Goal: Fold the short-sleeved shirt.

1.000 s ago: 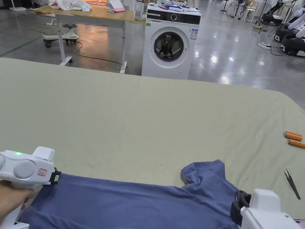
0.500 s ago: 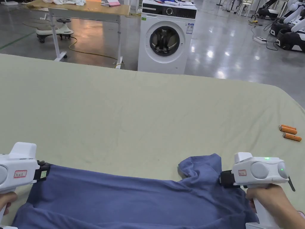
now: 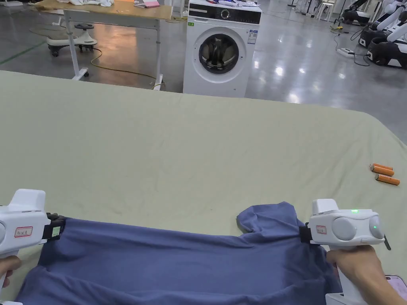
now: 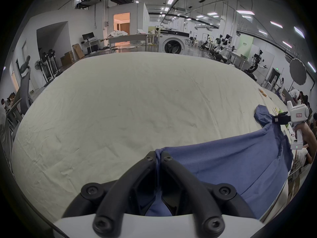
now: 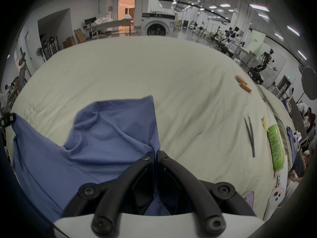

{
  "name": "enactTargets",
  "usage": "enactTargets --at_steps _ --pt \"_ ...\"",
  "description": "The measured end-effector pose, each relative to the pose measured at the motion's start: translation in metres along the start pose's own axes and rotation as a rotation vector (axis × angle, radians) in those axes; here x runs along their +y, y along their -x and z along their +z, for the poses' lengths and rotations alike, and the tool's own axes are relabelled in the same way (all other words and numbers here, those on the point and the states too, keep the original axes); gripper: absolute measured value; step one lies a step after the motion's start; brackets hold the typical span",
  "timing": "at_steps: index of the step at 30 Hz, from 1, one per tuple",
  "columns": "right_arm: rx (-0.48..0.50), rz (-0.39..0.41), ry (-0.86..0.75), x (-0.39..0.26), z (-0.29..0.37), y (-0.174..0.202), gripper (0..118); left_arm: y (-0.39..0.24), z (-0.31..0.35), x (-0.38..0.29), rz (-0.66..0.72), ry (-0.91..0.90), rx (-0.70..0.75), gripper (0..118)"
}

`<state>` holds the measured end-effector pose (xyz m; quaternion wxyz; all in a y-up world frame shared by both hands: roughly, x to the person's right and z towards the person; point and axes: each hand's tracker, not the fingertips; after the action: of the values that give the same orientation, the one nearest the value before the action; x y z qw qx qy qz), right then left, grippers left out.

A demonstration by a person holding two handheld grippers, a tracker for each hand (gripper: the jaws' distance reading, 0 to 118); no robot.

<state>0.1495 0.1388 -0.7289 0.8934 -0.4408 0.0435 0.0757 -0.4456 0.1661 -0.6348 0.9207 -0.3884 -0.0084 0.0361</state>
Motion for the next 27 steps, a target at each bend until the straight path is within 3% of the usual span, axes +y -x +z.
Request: enactTargets --at_steps 10,16,22,27 --pt "0.047 -0.043 -0.157 -0.027 0.111 -0.012 1 0.019 0.066 -0.020 0.062 -0.127 -0.062 0" --pt "0.064 -0.020 -0.225 -0.068 0.176 -0.007 1 0.029 0.109 -0.054 0.096 -0.182 -0.103 0" --pt "0.041 0.028 -0.192 -0.117 0.212 0.008 1 0.028 0.136 -0.098 0.045 -0.158 -0.095 0" --pt "0.009 0.049 -0.072 -0.162 0.199 0.008 2 0.026 0.138 -0.141 0.028 -0.072 -0.098 0"
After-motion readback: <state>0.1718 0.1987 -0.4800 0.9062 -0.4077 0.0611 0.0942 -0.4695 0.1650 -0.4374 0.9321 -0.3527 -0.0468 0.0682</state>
